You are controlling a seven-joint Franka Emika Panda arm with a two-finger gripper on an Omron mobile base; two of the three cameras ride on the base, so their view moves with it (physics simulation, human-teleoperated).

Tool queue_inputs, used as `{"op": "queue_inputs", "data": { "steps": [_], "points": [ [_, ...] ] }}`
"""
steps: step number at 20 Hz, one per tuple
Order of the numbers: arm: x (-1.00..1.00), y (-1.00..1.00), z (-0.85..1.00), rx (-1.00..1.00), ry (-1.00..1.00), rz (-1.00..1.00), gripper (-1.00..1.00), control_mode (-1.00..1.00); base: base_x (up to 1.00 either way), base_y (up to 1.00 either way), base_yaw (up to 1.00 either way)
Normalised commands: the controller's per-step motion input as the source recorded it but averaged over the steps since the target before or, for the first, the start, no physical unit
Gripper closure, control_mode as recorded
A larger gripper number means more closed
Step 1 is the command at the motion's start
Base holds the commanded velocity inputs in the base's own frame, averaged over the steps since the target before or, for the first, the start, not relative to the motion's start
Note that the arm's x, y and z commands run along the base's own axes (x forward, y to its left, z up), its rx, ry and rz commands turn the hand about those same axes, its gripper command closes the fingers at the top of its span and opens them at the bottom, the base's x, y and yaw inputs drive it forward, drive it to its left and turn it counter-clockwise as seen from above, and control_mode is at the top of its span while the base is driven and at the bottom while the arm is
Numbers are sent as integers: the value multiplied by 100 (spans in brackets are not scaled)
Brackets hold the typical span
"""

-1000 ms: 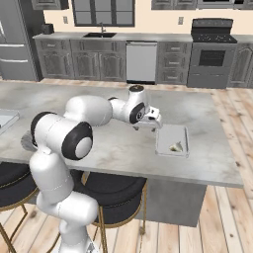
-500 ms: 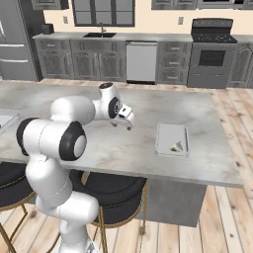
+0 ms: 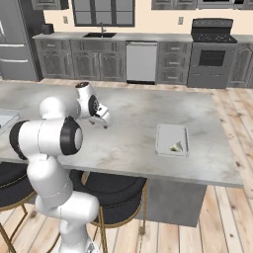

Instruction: Place one cooked food and one vegetable from the large plate to each tupperware container.

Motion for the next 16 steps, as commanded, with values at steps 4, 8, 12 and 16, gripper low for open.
{"op": "queue_inputs", "data": {
  "steps": [4,8,12,16],
  "points": [
    [3,-1,14,21,0,0,-100,-100,0,0,0],
    [28,44,0,28,1,21,-100,-100,0,0,0],
    [10,62,0,5,0,38,-100,-100,0,0,0],
    [7,93,-2,-16,-1,34,-100,-100,0,0,0]
  ]
}}
